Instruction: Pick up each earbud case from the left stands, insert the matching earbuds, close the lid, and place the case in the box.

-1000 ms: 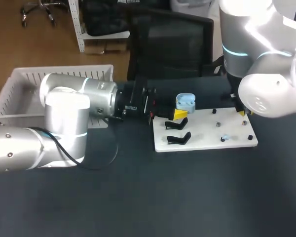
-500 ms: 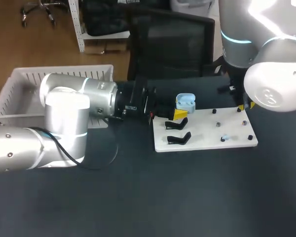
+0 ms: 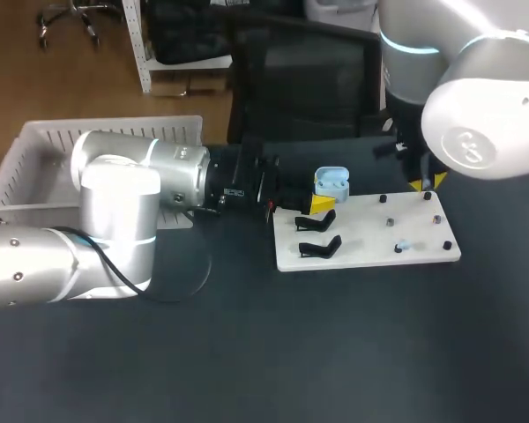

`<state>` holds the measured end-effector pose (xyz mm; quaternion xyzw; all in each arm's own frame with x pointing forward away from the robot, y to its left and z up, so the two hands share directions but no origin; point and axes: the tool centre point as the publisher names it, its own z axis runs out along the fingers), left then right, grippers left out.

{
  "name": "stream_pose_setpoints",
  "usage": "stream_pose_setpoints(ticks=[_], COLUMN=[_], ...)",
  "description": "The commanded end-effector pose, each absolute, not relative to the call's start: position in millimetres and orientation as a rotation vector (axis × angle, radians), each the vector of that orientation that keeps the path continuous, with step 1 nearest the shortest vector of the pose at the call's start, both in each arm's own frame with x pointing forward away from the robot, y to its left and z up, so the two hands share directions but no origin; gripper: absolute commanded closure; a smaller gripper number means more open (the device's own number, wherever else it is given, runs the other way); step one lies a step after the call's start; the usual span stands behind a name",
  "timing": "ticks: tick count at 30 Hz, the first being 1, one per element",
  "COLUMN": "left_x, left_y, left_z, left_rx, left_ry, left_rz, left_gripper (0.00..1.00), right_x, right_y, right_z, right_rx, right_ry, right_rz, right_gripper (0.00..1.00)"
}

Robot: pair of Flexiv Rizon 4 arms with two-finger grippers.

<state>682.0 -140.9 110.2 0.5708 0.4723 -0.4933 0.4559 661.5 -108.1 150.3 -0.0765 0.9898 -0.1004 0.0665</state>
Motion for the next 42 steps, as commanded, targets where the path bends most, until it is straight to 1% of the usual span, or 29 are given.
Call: stream_pose_setpoints(ticks=[1,13,17,25,32,42], left_x=[682,682,682,682,682,681], left_y=[-141,-141,-141,-141,-141,-145], left_z=[110,110,110,110,107,102], left_rx=[1.405,1.405,1.405,1.405,1.405,1.392], left_ry=[1.162,1.162,1.162,1.162,1.126,1.112], left_rz=[-1.214,-1.214,-1.214,-1.214,-1.210,-1.180], left_gripper=[1.00,1.00,1.00,1.00,1.00,1.00], right_x=[660,660,668,682,679,672], right_y=[-109,-109,-98,-89,-81,-71], right_z=[152,152,153,160,164,166], right_rx=[-0.230,-0.230,-0.083,0.333,0.415,0.422], right_ry=[2.984,2.984,2.966,3.085,3.111,3.124], right_rz=[-0.301,-0.301,-0.311,-0.084,-0.058,-0.026], right_gripper=[1.00,1.00,1.00,1.00,1.00,1.00])
